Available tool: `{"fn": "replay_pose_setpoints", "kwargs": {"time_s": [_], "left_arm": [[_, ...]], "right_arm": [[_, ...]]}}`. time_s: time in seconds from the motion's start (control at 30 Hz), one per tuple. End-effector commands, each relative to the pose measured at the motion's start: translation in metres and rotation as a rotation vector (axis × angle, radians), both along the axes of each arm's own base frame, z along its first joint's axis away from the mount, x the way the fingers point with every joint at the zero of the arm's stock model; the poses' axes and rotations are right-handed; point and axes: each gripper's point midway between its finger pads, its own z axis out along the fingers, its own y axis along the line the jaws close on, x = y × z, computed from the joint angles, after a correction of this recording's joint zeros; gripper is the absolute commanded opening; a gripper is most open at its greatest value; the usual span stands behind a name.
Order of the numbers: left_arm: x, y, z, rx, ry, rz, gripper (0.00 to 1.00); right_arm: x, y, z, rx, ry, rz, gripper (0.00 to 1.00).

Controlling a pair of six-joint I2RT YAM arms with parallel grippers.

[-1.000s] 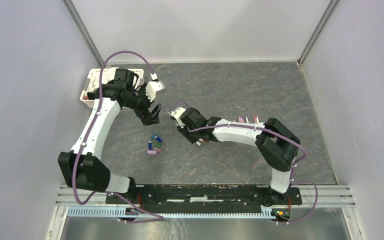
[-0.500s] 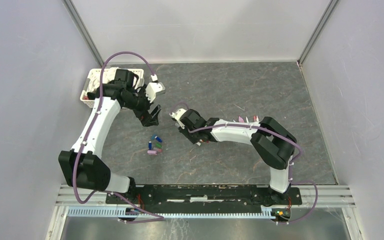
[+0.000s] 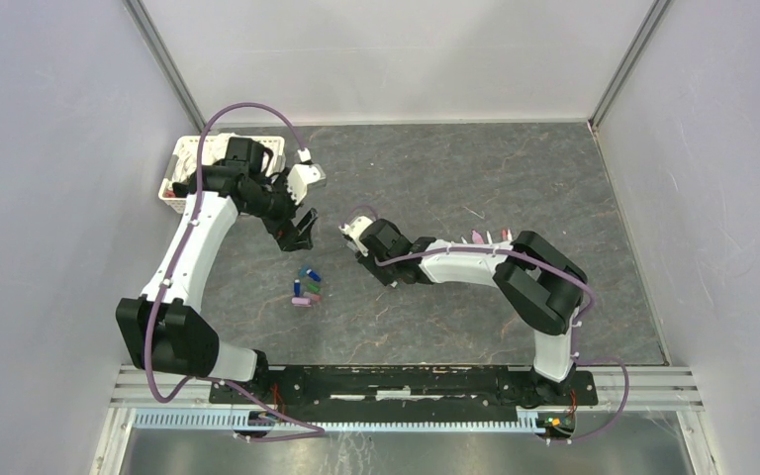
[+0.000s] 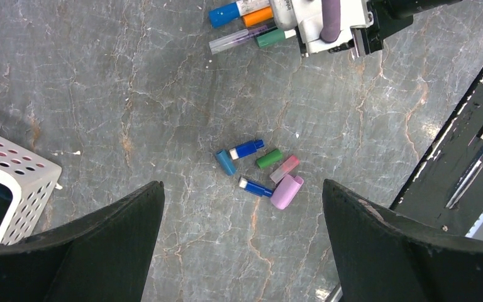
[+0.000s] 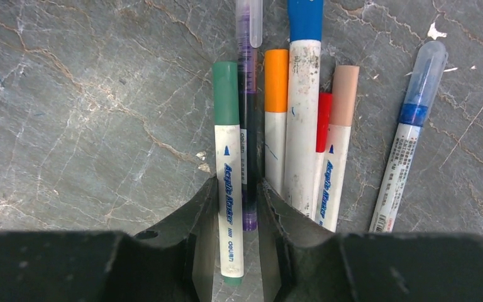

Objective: Open the pen caps

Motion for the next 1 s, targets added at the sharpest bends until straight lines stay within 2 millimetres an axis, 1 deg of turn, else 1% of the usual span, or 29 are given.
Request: {"fn": "replay_pose_setpoints", "kwargs": {"time_s": [0.0,0.07,0.13,0.17,0.2,0.23,0.3,0.37,0.47,0.57,0.63,0.77,0.9,0.97], "left_arm": [[-0.004,-0.003,-0.003,-0.018,0.002,-0.055,1.0],[-0.009,-0.004,-0.008,-0.024,0.023,-0.074,1.0],[-0.018,-0.007,-0.014,-0.037,0.04,-0.117,1.0],[-0.023,-0.008,-0.017,-0.047,0.047,-0.137,1.0],[-0.028,-0.01,-0.021,-0.058,0.052,-0.164,1.0],[-0.034,-0.012,-0.024,-0.072,0.058,-0.193,1.0],[-0.044,-0.014,-0.029,-0.085,0.055,-0.25,1.0],[-0.05,-0.016,-0.031,-0.094,0.044,-0.291,1.0],[-0.062,-0.02,-0.03,-0.122,0.026,-0.368,1.0],[-0.071,-0.026,-0.026,-0.163,0.001,-0.429,1.0],[-0.077,-0.032,-0.021,-0.198,-0.032,-0.468,1.0],[-0.09,-0.04,-0.013,-0.23,-0.12,-0.554,1.0],[-0.094,-0.041,-0.015,-0.156,-0.197,-0.618,0.99],[-0.096,-0.041,-0.018,-0.111,-0.22,-0.65,0.96]], "right_arm": [[-0.021,-0.015,-0.025,-0.04,0.08,0.005,0.31],[-0.021,-0.011,-0.018,-0.018,0.077,0.014,0.22],[-0.023,-0.004,-0.004,0.022,0.073,0.037,0.15],[-0.022,0.001,0.008,0.056,0.062,0.049,0.13],[-0.021,0.005,0.019,0.084,0.055,0.057,0.12],[-0.019,0.011,0.034,0.12,0.042,0.068,0.11],[-0.015,0.016,0.055,0.161,0.023,0.078,0.09],[-0.016,0.023,0.078,0.211,0.019,0.109,0.06],[-0.017,0.029,0.101,0.251,0.022,0.144,0.06],[-0.028,0.039,0.119,0.323,0.069,0.215,0.06],[-0.039,0.049,0.132,0.403,0.128,0.271,0.06],[-0.071,0.069,0.154,0.576,0.312,0.415,0.06],[-0.091,0.081,0.165,0.642,0.449,0.52,0.06],[-0.094,0.085,0.167,0.652,0.485,0.538,0.06]]}}
